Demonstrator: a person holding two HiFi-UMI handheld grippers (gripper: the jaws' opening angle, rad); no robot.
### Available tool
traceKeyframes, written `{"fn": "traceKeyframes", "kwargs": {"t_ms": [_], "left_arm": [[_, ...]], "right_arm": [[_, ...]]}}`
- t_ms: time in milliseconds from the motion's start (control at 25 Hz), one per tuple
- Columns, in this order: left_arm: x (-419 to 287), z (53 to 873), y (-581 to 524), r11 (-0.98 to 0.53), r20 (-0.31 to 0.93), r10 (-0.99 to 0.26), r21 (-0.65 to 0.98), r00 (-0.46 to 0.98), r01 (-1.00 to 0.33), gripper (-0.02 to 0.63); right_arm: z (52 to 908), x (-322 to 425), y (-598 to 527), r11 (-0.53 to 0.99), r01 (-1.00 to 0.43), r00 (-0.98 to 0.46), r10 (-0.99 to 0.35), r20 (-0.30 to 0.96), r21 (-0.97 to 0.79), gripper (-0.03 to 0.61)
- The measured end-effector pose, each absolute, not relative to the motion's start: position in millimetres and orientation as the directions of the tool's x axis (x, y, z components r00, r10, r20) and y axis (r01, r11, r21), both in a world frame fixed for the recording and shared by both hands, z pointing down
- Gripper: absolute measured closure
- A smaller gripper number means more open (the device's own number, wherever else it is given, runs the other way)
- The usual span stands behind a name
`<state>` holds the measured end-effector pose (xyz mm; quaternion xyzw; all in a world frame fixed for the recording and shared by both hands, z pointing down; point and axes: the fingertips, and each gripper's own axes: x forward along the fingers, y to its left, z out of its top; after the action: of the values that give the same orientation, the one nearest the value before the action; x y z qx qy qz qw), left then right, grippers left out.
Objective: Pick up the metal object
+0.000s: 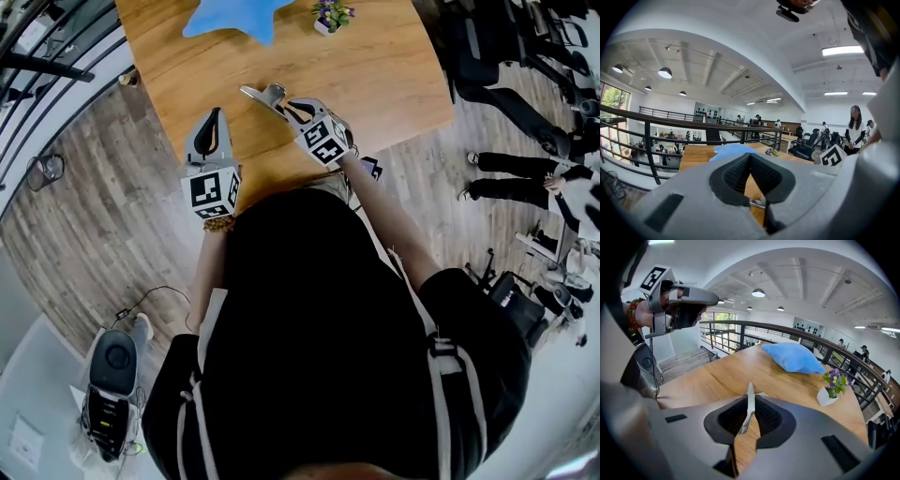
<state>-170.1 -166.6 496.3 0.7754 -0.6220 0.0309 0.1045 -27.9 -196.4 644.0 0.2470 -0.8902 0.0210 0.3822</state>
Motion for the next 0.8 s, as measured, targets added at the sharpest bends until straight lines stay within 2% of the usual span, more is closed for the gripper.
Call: {"fn": "traceKeyframes", "kwargs": {"t_ms": [800], "left_arm": [[-172.0,501.7,-167.3,-0.202,0.201,-0.954,0.118,0.223,-0.972,0.606]], "right_arm": [[724.5,-24.1,-191.8,0.895,-0.438,-0.474,-0.308,0.825,0.082,0.486]]}}
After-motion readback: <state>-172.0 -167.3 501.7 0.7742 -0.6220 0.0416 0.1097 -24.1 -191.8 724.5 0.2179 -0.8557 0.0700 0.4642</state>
